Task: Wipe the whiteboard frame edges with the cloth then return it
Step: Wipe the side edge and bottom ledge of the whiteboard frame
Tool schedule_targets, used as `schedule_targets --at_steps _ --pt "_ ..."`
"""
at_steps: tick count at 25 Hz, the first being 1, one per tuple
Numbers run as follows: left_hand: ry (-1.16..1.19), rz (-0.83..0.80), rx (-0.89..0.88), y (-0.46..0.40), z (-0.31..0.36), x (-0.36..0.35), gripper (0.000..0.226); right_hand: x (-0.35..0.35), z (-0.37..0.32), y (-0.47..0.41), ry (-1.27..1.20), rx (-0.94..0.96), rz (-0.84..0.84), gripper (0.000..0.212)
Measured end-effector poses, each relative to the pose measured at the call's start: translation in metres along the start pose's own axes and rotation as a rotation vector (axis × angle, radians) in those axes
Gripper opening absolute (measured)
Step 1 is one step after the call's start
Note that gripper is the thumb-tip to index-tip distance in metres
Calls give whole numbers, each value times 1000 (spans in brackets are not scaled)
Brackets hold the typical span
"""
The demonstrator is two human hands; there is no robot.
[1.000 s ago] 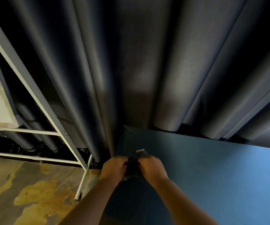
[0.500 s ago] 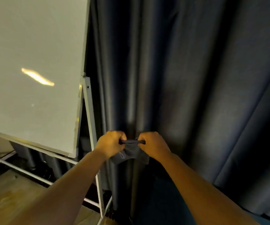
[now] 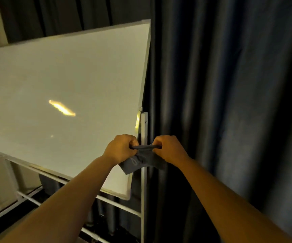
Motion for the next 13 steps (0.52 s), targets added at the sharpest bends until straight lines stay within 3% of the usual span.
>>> schedule_targets --at_steps 6,13 --pt "28 23 -9 -38 -68 54 10 -53 -53 -49 -12 -18 20 14" --pt "33 50 -143 -108 -85 69 6 -53 -66 -117 99 38 86 9"
Point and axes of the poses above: each hand's wrist, its own y-axis away from the middle knuckle, its own x-axis out of the back of the hand, z = x × y, the point moved 7 cm from there along -y, towards the middle knuckle, and after that the axes turned 14 degrees about z, right-handed, at the moved point
